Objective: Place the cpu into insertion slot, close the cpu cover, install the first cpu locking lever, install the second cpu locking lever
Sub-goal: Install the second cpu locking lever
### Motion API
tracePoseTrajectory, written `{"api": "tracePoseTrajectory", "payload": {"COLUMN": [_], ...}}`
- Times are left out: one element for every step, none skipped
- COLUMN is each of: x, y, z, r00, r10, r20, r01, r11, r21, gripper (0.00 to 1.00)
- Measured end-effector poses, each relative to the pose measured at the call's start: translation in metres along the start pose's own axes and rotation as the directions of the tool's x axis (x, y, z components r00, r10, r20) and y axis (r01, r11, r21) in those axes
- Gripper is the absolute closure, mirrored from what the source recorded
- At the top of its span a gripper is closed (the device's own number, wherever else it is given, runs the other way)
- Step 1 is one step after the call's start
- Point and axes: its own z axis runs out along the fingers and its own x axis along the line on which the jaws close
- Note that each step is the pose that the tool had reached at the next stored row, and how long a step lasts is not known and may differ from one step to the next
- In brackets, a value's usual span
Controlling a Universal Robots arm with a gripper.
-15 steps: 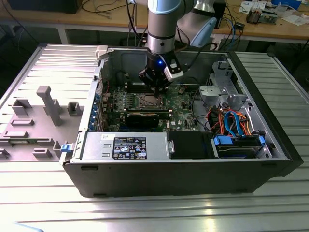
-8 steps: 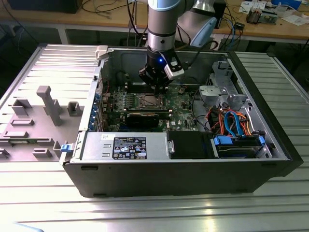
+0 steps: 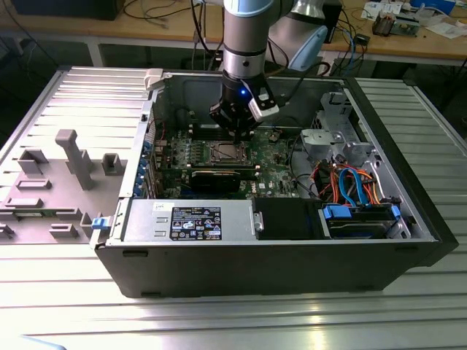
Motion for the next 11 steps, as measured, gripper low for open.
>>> {"api": "tracePoseTrajectory", "payload": {"x": [0.0000,0.0000,0.0000,0.0000,0.0000,0.0000,0.0000,0.0000,0.0001,0.0001,0.0003], "y": [-0.0014,-0.0027,-0.0042,-0.0056,-0.0074,-0.0087,-0.0112,-0.0136,-0.0149,-0.0159,-0.0165], "z": [0.0001,0.0002,0.0003,0.0004,0.0004,0.0005,0.0005,0.0006,0.0006,0.0006,0.0006], "r00": [1.0000,1.0000,1.0000,1.0000,1.0000,1.0000,1.0000,1.0000,1.0000,1.0000,1.0000], "r10": [0.000,0.000,0.000,0.000,0.000,0.000,0.000,0.000,0.000,0.000,0.000], "r20": [0.0000,0.0000,0.0000,0.0000,0.0000,0.0001,0.0000,0.0000,0.0000,0.0000,0.0000], "r01": [0.000,0.000,0.000,0.000,0.000,0.000,0.000,0.000,0.000,0.000,0.000], "r11": [1.0000,1.0000,1.0000,1.0000,1.0000,1.0000,1.0000,1.0000,1.0000,1.0000,1.0000], "r21": [0.0000,0.0000,-0.0001,-0.0001,-0.0001,-0.0001,0.0000,0.0002,0.0006,0.0011,0.0021], "gripper": [0.89,0.89,0.89,0.89,0.89,0.89,0.89,0.89,0.89,0.89,0.89]}}
